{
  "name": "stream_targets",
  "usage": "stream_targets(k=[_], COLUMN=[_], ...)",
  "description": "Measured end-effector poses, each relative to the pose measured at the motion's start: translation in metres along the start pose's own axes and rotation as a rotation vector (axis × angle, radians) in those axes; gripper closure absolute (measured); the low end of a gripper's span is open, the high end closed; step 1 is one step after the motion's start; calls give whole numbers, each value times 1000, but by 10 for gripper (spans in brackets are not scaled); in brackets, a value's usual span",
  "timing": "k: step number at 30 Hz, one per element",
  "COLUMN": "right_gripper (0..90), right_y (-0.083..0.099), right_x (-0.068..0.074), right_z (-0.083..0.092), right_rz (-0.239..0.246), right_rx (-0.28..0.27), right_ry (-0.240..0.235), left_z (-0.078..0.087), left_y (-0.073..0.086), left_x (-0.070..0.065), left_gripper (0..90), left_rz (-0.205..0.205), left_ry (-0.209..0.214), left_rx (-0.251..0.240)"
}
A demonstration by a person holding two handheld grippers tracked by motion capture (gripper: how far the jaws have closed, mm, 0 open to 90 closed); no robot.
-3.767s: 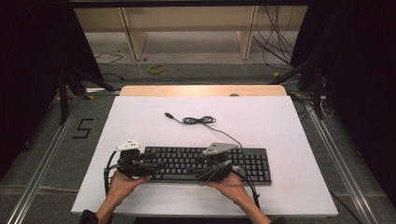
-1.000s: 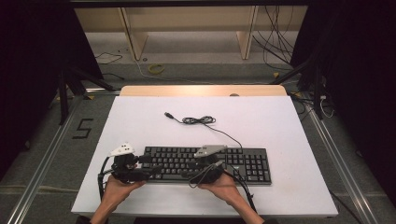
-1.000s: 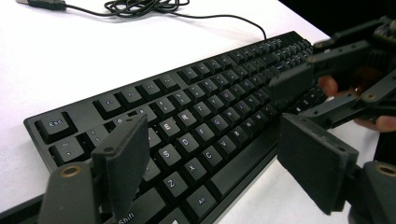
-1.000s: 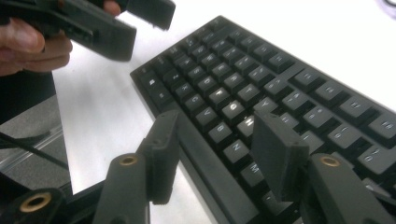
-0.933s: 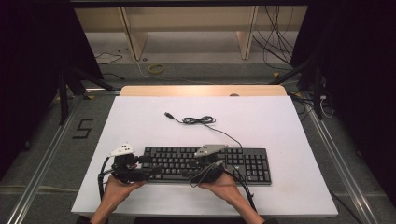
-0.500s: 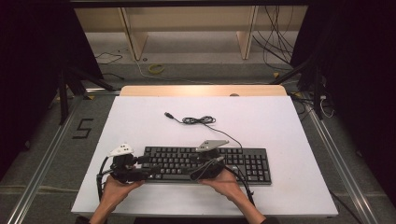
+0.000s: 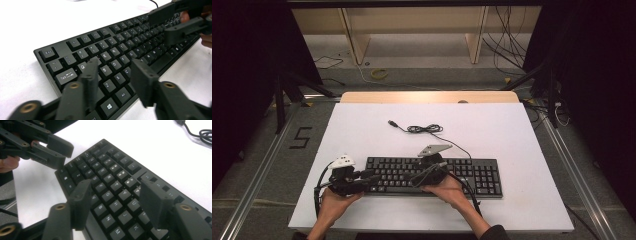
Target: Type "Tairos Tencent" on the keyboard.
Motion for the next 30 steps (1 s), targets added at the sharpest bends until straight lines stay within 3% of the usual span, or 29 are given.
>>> stream_targets(k=[11,21,30], right_gripper=[730,895,900], right_y=[-5,-5,-5], right_x=[-3,-1,-1], right_z=[-15,-32,-43], right_rz=[10,16,21], right_rx=[23,57,84], right_ry=[4,-2,9], left_z=[-1,-4,-5], left_y=[5,9,11], left_x=[6,9,12], left_gripper=[884,892,892], left_rz=[-18,-7,-1], left_ry=[-41,-46,-54], left_rx=[42,84,102])
Point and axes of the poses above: each handheld gripper's, and its own axes: z roughly backward along the jaws, y roughly out of its underside, x roughly to its left, the point moved 8 cm from there along -z, roughly forward along the jaws, and after that the axes turned 15 degrees about z, right-handed, at the moved point
